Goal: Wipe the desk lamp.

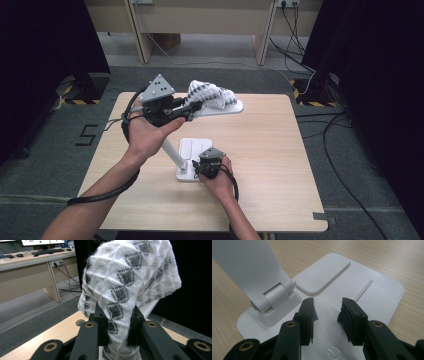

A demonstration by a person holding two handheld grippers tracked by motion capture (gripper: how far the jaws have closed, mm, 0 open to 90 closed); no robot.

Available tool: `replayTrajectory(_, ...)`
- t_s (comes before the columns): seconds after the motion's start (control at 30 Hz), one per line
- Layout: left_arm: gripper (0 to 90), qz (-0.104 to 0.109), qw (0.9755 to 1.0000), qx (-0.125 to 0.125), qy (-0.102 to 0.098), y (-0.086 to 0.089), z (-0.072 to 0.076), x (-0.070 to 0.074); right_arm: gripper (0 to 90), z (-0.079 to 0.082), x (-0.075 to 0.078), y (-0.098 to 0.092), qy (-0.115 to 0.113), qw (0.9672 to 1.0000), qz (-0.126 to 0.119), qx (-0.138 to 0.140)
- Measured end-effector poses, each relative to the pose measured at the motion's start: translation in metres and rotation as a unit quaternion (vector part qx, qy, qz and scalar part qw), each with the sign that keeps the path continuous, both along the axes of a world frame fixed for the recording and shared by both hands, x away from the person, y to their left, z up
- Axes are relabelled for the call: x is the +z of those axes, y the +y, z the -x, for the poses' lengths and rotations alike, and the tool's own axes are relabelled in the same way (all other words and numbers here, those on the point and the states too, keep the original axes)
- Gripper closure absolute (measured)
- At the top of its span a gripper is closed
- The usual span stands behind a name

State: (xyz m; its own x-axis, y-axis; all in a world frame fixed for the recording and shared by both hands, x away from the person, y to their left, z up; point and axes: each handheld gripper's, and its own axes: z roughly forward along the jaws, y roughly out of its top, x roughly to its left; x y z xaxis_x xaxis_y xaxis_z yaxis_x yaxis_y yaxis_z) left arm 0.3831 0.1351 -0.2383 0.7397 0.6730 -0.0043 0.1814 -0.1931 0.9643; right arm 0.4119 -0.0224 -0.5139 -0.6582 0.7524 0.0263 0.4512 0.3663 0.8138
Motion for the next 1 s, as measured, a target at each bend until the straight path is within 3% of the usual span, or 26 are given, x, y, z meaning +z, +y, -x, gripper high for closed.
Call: replayTrajectory(1.0,74.5,-0.006,0.9997,-0.024,0.007,-0.040,-0.006,0.007,63.1,-0.001,0.002,0.000,0.005,1.0000,0.005,0.005)
